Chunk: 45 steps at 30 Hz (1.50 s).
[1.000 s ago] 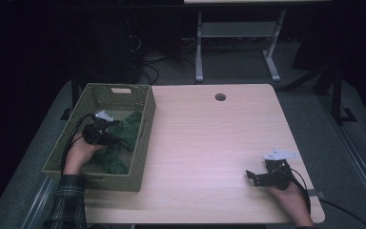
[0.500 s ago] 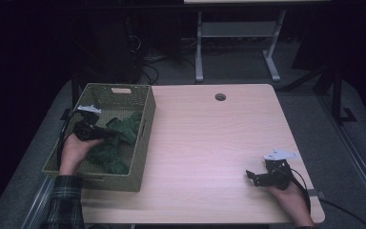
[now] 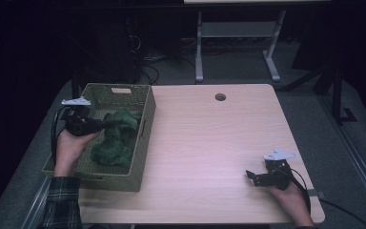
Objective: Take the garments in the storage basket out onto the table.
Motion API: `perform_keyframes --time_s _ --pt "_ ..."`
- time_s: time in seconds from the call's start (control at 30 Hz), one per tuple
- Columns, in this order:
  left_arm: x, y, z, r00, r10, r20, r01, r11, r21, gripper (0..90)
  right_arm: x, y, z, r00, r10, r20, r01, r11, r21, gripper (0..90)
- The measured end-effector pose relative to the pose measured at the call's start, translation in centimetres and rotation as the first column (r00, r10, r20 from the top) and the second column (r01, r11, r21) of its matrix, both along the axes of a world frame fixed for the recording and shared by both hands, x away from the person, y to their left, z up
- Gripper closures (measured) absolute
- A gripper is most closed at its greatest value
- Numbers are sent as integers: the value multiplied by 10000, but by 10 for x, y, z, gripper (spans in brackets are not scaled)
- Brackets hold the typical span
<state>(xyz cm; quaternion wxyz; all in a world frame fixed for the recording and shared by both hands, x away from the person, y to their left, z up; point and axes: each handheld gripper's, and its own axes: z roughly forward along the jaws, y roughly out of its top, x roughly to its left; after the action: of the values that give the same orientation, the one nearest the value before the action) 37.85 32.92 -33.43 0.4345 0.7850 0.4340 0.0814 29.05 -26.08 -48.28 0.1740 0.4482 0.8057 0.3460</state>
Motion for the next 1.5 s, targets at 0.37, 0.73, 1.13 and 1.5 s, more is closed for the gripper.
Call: perform_keyframes --time_s 0.37,0.73,1.13,1.5 --pt "-1 -9 44 9972 62 752 -64 10000 13 864 0 0 0 10000 0 1 0 10000 -1 77" --pt "-1 -18 83 9894 0 1450 45 9995 -306 864 0 0 0 10000 -1 2 1 10000 3 77" --pt "-8 -32 110 9782 -243 2064 373 9976 -591 865 0 0 0 10000 15 2 -15 10000 -11 77" --pt "-15 -57 123 9711 -371 2357 570 9953 -780 865 0 0 0 10000 17 5 -17 10000 -10 76"
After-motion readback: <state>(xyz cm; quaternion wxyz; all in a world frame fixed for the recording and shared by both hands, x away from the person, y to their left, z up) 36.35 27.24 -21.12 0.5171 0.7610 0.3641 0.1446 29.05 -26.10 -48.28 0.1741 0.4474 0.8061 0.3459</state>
